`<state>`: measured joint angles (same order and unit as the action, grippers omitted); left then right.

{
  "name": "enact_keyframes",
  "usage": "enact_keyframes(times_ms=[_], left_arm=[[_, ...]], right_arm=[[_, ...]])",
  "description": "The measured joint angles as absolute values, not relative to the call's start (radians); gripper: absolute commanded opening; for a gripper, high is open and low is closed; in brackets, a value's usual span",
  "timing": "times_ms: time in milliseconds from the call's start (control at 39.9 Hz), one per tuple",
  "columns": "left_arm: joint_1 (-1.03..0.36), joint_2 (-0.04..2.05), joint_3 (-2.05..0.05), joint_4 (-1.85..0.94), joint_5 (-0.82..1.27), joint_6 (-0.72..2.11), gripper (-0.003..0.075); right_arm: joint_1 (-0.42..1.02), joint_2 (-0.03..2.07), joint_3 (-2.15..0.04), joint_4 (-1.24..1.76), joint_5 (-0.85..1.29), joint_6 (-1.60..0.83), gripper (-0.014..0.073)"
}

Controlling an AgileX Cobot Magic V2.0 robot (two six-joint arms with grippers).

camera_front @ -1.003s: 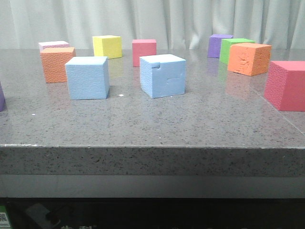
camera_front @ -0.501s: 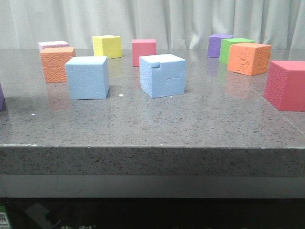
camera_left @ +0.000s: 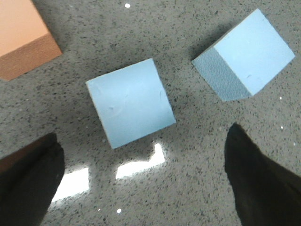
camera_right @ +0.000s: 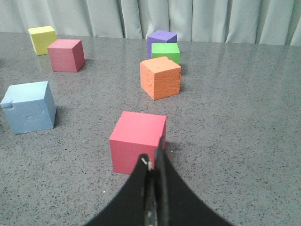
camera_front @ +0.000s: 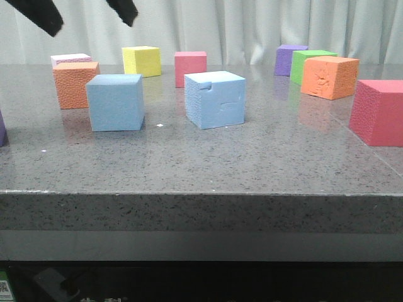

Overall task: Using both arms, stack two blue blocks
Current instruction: 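Lower the left gripper around the other light blue cube and close, then lift the light blue cube with the left gripper toward the placed cube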

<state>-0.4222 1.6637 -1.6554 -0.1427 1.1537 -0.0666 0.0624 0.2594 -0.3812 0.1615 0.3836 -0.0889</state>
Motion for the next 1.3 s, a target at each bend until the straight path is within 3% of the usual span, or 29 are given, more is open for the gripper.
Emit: enact_keyframes(times_ms=[301,1053,1178,1304], left_arm=[[-0.432,1.805,-1.777,-0.064,1.227,-0.175,0.0673],[-0.434,1.934,-1.785,-0.123,1.22,-0.179,0.0667],[-0.434,1.934,-1.785,-0.123,1.216,-0.179,0.0568],[-0.434,1.934,-1.785,-0.123,1.216,-0.179,0.0391]], right_arm=[[0.062,0.259,-0.381,0.162,0.384,-0.089,-0.0062],[0.062,0.259,-0.381,0.162,0.384,-0.089,-0.0062],[0.062,0.259,-0.381,0.162,0.384,-0.089,-0.0062],[0.062,0.259,-0.381,0.162,0.384,-0.089,-0.0062]])
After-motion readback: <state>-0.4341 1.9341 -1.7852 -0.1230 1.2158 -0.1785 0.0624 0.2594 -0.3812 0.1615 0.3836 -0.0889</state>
